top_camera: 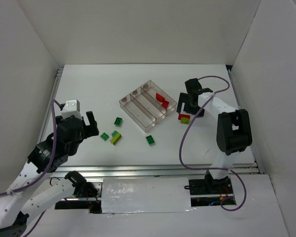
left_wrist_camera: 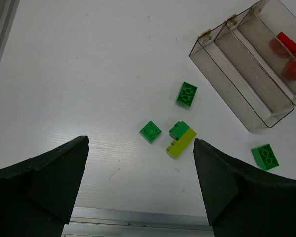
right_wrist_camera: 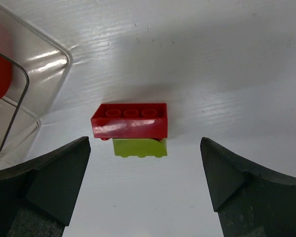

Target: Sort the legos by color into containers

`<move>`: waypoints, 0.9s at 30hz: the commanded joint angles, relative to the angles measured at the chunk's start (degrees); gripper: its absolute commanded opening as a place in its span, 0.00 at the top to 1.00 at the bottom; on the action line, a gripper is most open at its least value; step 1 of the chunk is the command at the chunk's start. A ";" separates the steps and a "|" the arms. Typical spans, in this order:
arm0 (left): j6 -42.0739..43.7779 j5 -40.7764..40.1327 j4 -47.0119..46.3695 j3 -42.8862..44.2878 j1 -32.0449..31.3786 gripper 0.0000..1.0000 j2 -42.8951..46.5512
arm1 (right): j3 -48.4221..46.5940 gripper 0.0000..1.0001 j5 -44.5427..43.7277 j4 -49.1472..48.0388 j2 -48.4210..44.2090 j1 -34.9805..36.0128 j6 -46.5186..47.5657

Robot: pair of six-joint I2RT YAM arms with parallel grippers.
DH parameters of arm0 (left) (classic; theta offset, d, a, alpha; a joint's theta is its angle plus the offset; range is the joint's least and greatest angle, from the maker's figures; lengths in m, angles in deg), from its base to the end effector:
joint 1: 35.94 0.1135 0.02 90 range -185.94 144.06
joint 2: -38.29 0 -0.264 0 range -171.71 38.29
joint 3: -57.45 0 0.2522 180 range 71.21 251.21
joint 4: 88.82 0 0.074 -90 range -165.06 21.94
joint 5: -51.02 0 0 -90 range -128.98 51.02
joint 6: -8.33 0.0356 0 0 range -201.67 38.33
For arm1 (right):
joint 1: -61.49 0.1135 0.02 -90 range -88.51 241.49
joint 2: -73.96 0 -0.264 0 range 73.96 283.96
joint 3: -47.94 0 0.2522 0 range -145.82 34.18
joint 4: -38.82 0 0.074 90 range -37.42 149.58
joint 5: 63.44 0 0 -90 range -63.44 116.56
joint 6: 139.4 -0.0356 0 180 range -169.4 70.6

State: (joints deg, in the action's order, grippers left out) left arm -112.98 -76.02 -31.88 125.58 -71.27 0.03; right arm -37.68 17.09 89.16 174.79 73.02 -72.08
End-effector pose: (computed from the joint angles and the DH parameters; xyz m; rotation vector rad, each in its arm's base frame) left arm 0.1124 -0.0534 0.3560 -0.3234 1.9170 -0.1071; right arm 0.3521 0.0658 0.2073 0.3089 2.6687 -0.0415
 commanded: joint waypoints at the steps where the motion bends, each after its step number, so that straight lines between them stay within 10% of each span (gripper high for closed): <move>1: 1.34 0.12 -1.96 0.12 0.35 0.00 0.47 | -3.90 0.00 1.21 -2.65 2.07 0.16 -0.79; 16: 1.43 0.21 -2.05 0.12 0.35 0.00 0.73 | -4.26 0.17 2.35 -0.98 7.36 0.16 -1.05; 21: 1.34 0.30 -2.04 0.12 0.35 0.00 0.29 | -1.72 0.49 3.23 -3.35 5.17 0.16 -1.76; 24: 1.16 0.74 -2.05 0.30 0.35 0.01 0.12 | 0.31 0.96 3.33 -5.46 2.18 0.16 -2.72; 27: -0.06 2.31 -1.61 1.18 0.26 0.00 -0.41 | 2.94 1.00 2.53 -7.04 -2.47 0.07 -5.00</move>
State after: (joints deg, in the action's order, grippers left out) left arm -113.12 -75.28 -31.86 125.56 -71.25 0.05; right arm -36.61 19.91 85.23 178.38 73.02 -74.35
